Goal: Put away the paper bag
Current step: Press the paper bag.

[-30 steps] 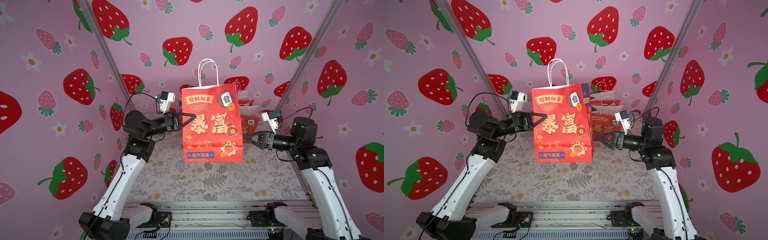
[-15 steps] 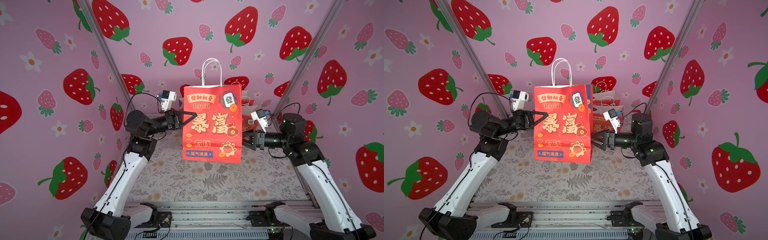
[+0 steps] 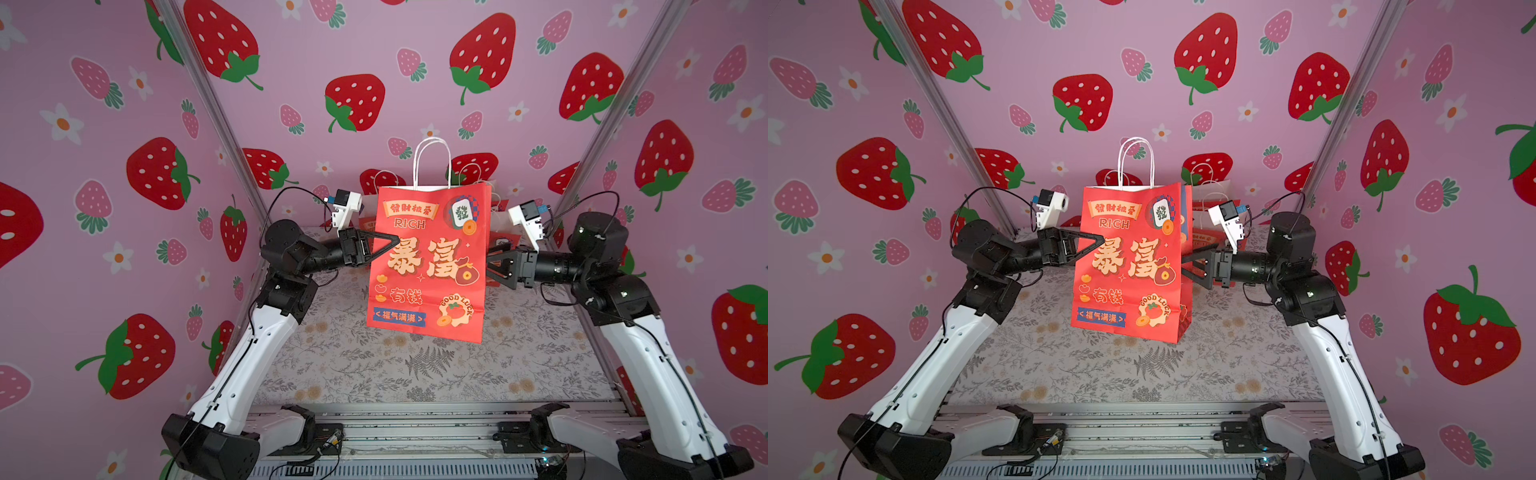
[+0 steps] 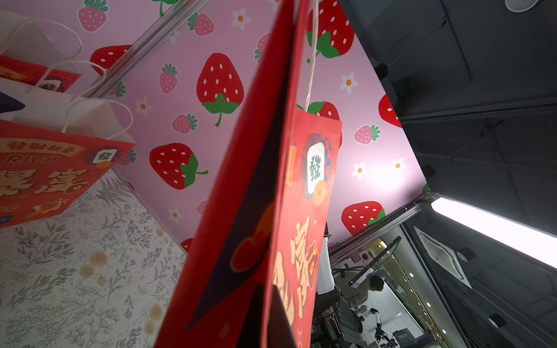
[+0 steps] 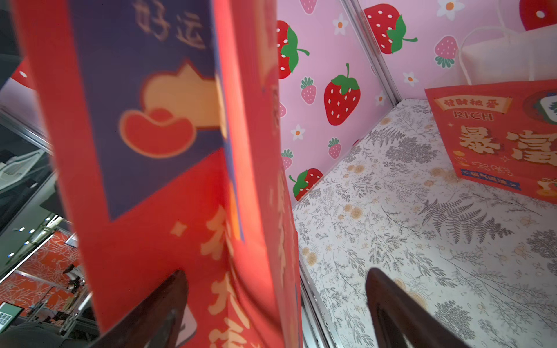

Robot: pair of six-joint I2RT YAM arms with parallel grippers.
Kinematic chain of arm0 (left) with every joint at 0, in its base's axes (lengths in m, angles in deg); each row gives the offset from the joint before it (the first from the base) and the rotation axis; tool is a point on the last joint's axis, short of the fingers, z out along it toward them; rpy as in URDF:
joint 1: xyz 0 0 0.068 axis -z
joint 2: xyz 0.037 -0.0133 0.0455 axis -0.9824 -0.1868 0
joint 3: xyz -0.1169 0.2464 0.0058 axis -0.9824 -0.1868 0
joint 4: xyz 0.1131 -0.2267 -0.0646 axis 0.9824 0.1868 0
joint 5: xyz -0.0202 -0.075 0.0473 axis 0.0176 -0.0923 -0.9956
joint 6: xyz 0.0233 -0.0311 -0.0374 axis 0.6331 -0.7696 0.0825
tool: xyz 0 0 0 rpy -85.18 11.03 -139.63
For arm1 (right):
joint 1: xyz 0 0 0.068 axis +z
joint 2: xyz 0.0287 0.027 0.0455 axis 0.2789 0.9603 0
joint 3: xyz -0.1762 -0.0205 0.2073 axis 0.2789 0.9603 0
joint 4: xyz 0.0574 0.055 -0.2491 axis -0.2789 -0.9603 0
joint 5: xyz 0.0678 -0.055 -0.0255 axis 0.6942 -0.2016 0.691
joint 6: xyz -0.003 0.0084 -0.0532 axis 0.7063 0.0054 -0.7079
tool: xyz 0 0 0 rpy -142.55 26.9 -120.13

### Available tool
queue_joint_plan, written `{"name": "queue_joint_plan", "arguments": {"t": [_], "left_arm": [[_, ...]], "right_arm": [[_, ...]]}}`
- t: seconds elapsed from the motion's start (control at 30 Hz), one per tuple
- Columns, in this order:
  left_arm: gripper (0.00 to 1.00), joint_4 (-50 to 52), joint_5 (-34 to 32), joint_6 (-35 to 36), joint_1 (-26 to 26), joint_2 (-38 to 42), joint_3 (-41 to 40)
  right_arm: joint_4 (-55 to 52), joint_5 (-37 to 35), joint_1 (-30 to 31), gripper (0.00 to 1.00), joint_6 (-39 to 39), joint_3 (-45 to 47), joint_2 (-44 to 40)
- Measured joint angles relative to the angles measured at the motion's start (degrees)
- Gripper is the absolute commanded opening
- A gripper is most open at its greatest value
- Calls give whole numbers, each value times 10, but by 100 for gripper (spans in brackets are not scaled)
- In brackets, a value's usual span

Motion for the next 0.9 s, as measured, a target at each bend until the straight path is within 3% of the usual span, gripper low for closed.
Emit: {"name": "queue_joint_plan", "arguments": {"t": [0.37,0.5,0.9], "left_arm": [[0,121,-11,108,-2,5,-2],[0,139,-17,127,-2,12,-2],[0,151,-42,145,-1,20,-2]], "right_arm": [[145,42,0,98,150,-11,25],[173,40,0,91,179,-13,41],[137,-40,54,72,130,-59,80]]}}
